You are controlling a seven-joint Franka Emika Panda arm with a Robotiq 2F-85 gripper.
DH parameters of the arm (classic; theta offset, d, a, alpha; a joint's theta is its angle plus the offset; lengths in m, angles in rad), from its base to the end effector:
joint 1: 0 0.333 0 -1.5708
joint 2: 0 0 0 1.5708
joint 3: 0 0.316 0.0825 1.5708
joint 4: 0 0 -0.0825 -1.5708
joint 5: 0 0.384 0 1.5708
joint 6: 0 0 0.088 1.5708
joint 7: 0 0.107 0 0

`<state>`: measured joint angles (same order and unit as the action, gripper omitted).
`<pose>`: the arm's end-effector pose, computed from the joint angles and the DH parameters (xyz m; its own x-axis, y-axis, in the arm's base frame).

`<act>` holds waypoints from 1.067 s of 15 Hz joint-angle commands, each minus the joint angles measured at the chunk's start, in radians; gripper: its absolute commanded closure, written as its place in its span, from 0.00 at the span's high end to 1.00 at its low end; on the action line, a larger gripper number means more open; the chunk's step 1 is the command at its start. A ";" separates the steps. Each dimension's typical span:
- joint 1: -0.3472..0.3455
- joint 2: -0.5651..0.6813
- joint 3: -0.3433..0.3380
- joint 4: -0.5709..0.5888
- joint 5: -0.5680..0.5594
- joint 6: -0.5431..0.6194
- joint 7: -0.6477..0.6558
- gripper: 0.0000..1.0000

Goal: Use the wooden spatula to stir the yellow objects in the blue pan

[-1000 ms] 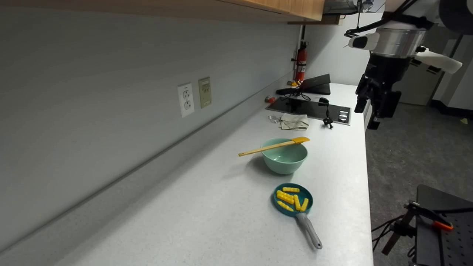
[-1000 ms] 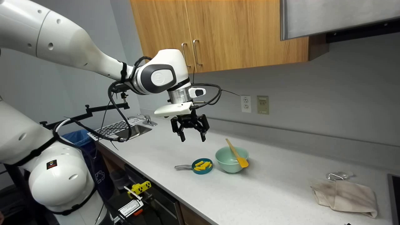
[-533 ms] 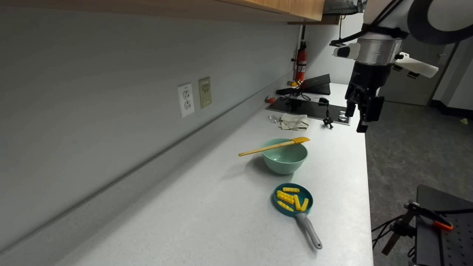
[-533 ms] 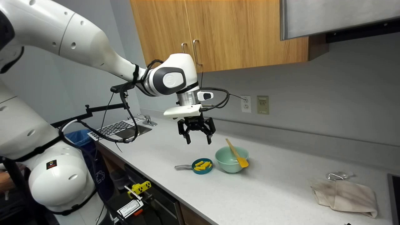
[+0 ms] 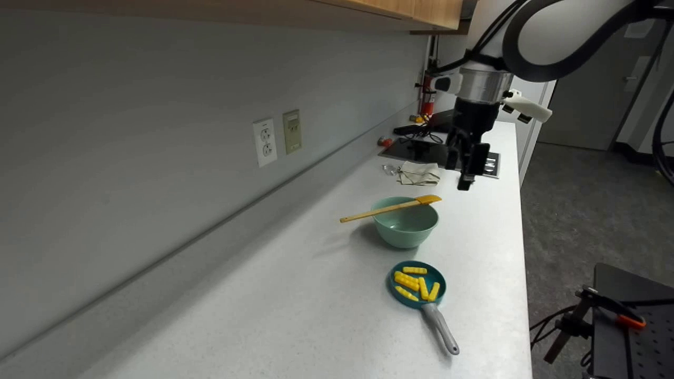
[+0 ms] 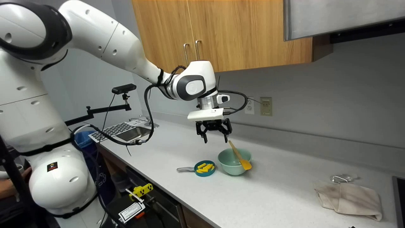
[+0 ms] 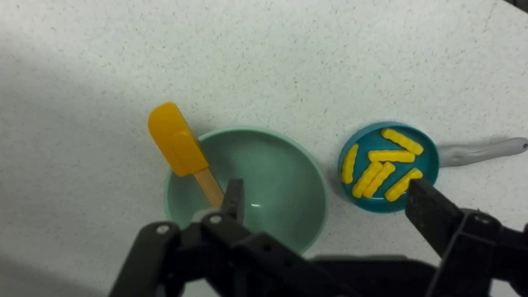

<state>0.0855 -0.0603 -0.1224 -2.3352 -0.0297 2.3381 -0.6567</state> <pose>0.5036 -0.0192 0.3662 0.8010 0.5973 0.0403 0.5954 -0.8018 0.0503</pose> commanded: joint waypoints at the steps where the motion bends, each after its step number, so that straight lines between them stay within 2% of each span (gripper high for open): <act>1: -0.031 0.070 0.038 0.009 0.077 0.124 -0.047 1.00; 6: -0.048 0.156 0.093 0.042 0.213 0.276 -0.098 1.00; 7: -0.052 0.116 0.094 0.007 0.150 0.241 -0.039 1.00; 16: -0.069 0.157 0.112 0.019 0.160 0.260 -0.054 1.00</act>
<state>0.0458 0.0706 -0.0352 -2.3294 0.1269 2.5881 -0.6983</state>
